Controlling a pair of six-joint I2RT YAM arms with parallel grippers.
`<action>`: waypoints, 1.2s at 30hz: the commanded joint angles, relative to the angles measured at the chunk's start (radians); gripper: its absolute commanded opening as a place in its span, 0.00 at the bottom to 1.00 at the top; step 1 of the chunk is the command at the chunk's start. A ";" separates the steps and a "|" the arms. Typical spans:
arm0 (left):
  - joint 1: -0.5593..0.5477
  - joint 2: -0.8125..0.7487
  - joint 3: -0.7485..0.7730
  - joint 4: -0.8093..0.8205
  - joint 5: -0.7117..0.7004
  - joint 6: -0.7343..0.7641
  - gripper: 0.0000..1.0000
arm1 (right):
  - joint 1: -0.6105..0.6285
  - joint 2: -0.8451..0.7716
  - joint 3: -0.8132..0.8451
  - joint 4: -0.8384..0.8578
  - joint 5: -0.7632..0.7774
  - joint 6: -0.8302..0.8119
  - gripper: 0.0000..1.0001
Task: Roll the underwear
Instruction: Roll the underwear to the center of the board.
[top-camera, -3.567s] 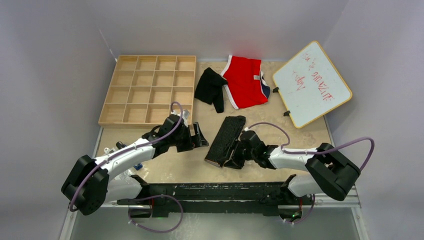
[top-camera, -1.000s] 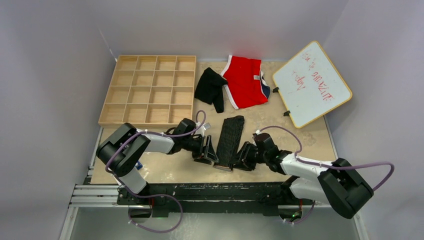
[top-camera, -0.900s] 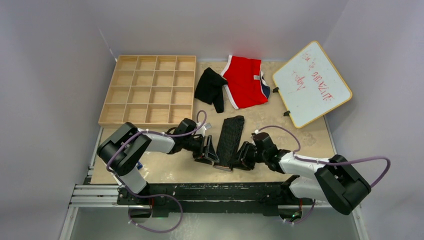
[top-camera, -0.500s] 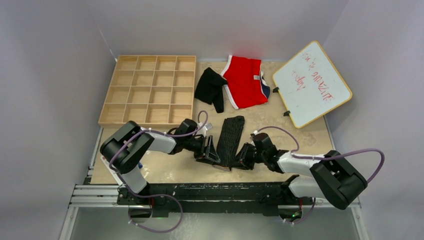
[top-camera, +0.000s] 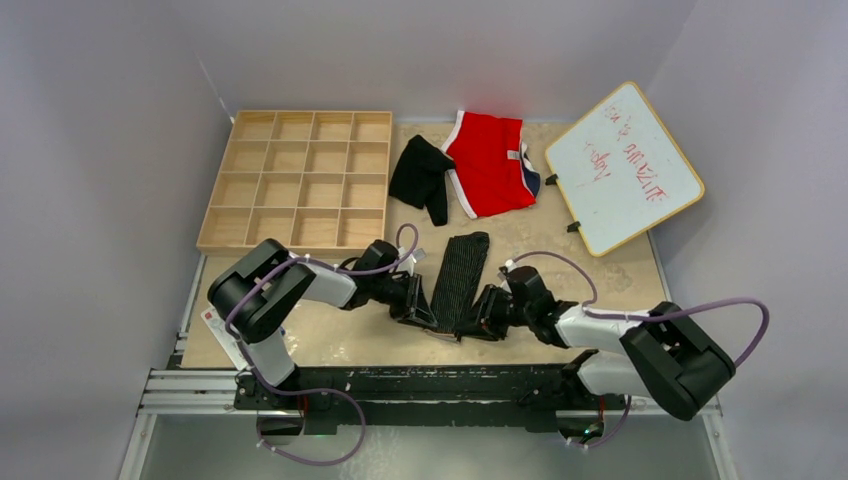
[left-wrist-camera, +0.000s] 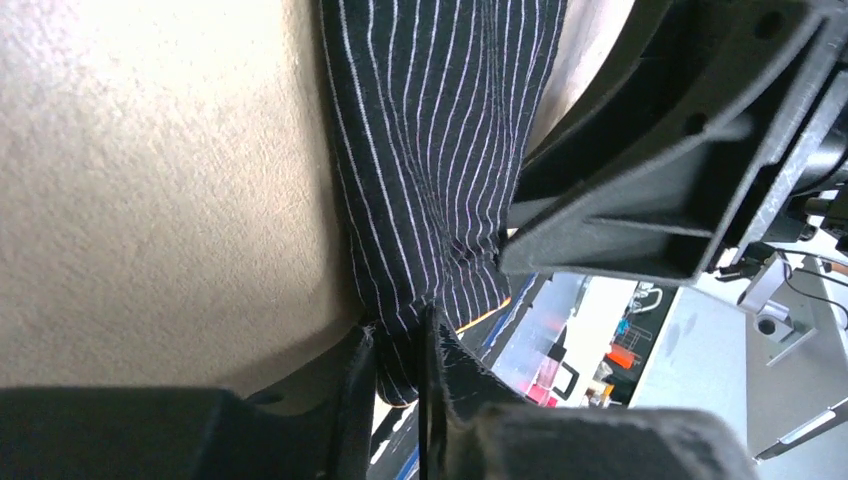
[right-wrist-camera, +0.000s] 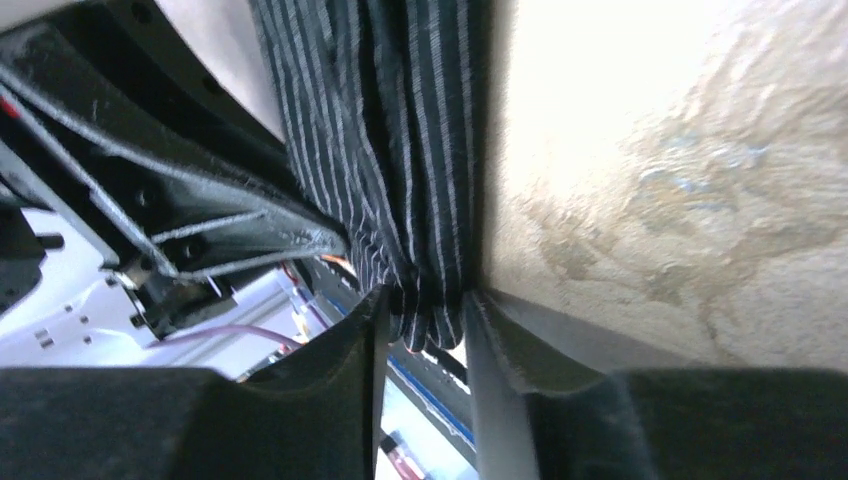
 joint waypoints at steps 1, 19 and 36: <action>-0.007 0.032 0.048 -0.106 -0.108 0.093 0.11 | -0.006 -0.085 0.031 -0.104 -0.018 -0.114 0.45; 0.005 0.008 0.130 -0.353 -0.101 0.213 0.02 | 0.125 -0.423 0.192 -0.169 0.158 -1.459 0.61; 0.110 -0.012 0.143 -0.467 -0.017 0.354 0.00 | 0.535 -0.223 0.242 -0.339 0.407 -2.115 0.55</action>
